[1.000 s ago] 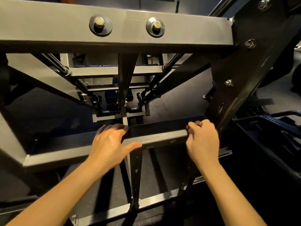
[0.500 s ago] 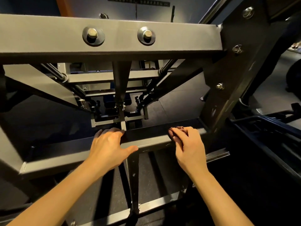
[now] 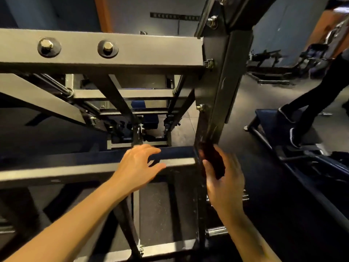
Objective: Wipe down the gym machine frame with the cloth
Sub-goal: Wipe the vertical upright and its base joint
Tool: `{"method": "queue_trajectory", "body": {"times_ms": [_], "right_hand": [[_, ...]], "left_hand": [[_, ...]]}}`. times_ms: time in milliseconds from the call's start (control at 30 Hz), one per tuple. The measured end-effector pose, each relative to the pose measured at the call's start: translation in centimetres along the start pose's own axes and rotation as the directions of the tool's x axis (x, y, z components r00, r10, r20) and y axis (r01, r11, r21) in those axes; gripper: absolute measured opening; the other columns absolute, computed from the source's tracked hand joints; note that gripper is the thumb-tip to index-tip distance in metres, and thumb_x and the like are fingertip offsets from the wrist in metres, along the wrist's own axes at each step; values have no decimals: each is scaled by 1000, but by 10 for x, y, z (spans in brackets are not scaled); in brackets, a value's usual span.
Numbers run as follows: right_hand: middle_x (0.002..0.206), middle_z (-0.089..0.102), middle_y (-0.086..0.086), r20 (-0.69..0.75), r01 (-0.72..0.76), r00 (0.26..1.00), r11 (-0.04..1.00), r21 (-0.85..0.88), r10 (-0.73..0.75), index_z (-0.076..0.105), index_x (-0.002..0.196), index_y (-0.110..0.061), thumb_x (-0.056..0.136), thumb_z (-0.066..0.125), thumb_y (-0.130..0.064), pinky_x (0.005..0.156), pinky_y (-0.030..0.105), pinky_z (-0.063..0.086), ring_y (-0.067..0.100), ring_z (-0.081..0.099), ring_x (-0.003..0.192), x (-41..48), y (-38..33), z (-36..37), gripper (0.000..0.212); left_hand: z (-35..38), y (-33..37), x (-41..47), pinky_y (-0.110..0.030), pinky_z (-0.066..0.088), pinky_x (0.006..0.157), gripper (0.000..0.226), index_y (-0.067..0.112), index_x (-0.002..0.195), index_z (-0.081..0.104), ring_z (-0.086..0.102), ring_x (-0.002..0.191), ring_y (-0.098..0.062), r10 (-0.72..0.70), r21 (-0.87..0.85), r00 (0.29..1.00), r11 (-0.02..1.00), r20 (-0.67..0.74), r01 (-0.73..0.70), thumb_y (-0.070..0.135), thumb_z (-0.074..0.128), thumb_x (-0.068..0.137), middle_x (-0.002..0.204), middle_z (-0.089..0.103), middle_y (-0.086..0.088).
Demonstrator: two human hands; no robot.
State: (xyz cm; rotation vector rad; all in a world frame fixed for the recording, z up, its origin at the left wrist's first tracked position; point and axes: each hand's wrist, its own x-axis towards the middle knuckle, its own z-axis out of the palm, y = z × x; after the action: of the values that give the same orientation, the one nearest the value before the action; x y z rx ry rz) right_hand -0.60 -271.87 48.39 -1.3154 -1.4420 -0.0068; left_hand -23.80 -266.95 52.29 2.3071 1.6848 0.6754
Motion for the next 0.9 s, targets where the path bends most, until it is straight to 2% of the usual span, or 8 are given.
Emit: {"method": "queue_trajectory", "body": {"times_ms": [67,200,267,367,467,533,733,900], "right_hand": [[116,59,-8,-31,-14,999,993,115,18,56,131,-18,91,73,-18,84,19,55,0,61,106,10,8,-13,43],[117,61,2,-117,118,988,973,199,-96,54,128,-13,91,75,-10,89,15,52,2,62,108,39,6,-18,42],[118,62,4,-127,123,987,969,215,-97,58,125,-8,93,73,-16,89,18,55,5,63,108,50,9,-12,36],[122,52,-13,-24,107,994,976,190,-104,56,124,-15,93,71,-17,86,21,56,2,61,108,31,29,0,34],[112,53,-15,161,-2,987,987,162,-24,57,115,-26,90,73,-9,78,34,60,8,64,102,-13,58,8,34],[109,55,-18,180,-59,983,983,172,28,59,110,-28,88,75,-3,76,33,60,7,65,100,-22,64,8,37],[110,54,-4,4,96,995,983,157,-98,63,113,1,89,74,-4,79,9,51,-9,60,98,25,34,-1,26],[107,54,-11,146,-10,989,993,116,-7,67,110,-10,88,76,-2,77,10,52,-5,61,95,-16,62,11,26]], "left_hand": [[9,12,6,-37,45,107,53,22,137,62,60,120,-16,-19,5,1000,1000,-14,19,47,71,91,129,66,2],[22,26,22,-38,44,109,59,25,141,57,59,122,-17,-92,90,995,992,31,88,56,67,92,132,64,1],[24,32,29,-35,51,98,53,24,132,63,62,108,-13,-128,105,989,987,71,120,58,66,92,117,67,2],[25,31,33,-28,52,83,44,25,118,67,60,90,-9,-148,134,985,982,90,135,59,66,91,98,65,8],[27,27,32,-28,52,84,49,25,122,67,59,90,-9,-128,154,988,982,87,113,63,63,91,99,65,8],[27,27,30,-26,49,82,52,23,125,66,59,92,-9,-108,151,991,984,84,94,63,60,93,104,68,4],[29,20,31,-42,51,101,64,24,138,60,62,108,-17,-84,175,991,982,104,65,69,54,93,116,67,1],[32,16,32,-47,44,109,83,26,144,56,61,116,-19,-65,264,992,964,111,33,81,39,84,121,67,-1]]}}
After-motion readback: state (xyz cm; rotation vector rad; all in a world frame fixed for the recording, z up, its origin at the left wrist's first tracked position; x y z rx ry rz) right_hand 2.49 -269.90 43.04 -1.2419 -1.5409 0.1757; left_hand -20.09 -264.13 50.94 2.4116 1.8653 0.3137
